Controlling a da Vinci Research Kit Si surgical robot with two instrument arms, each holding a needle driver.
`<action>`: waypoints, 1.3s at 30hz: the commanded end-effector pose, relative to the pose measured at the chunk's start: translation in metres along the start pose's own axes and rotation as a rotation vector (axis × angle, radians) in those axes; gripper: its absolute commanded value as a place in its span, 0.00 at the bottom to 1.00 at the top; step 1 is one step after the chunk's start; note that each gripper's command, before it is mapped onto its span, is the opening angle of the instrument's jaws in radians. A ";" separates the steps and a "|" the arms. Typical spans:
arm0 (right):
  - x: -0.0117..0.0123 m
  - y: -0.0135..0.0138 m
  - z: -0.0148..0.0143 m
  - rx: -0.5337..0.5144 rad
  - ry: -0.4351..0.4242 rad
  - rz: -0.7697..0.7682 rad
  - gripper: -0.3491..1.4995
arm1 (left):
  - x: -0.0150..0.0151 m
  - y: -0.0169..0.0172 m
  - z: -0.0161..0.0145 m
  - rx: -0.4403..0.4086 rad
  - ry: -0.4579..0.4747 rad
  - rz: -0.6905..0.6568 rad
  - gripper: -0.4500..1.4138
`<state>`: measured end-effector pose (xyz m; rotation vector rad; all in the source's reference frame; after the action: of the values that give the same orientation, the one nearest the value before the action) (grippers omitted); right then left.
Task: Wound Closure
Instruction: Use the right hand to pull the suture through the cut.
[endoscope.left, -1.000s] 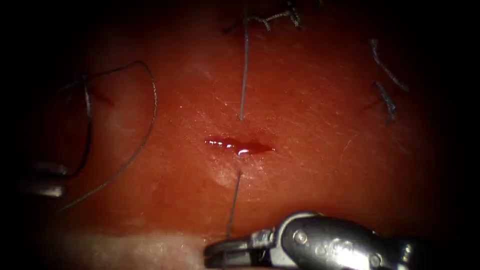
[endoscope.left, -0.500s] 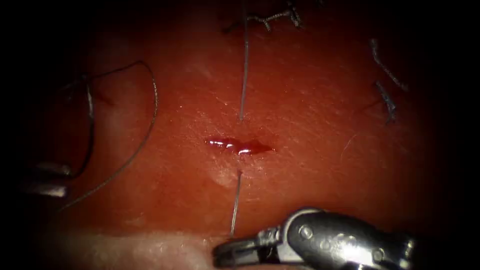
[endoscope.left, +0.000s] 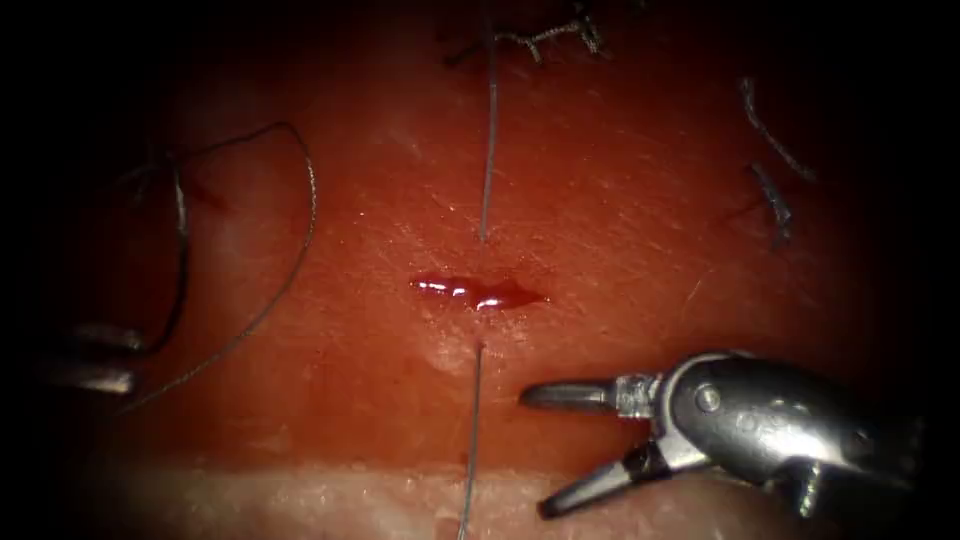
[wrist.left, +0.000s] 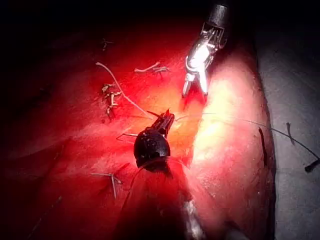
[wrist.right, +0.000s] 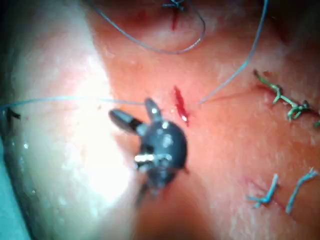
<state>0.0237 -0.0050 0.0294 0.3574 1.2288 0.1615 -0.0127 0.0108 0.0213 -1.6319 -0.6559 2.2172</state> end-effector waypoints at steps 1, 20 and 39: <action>-0.0008 0.0013 0.0006 -0.037 -0.005 -0.041 0.91 | -0.0002 -0.0005 0.0006 -0.001 0.001 0.002 0.00; -0.0066 0.0012 0.0081 -0.049 -0.071 -0.122 0.89 | -0.0002 -0.0004 0.0004 -0.002 0.001 0.001 0.00; -0.0069 0.0018 0.0075 -0.029 -0.057 -0.121 0.00 | -0.0001 -0.0002 0.0004 -0.002 0.001 0.001 0.00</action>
<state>0.0279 -0.0067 0.0378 0.2598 1.1838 0.0674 -0.0126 0.0107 0.0210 -1.6329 -0.6583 2.2166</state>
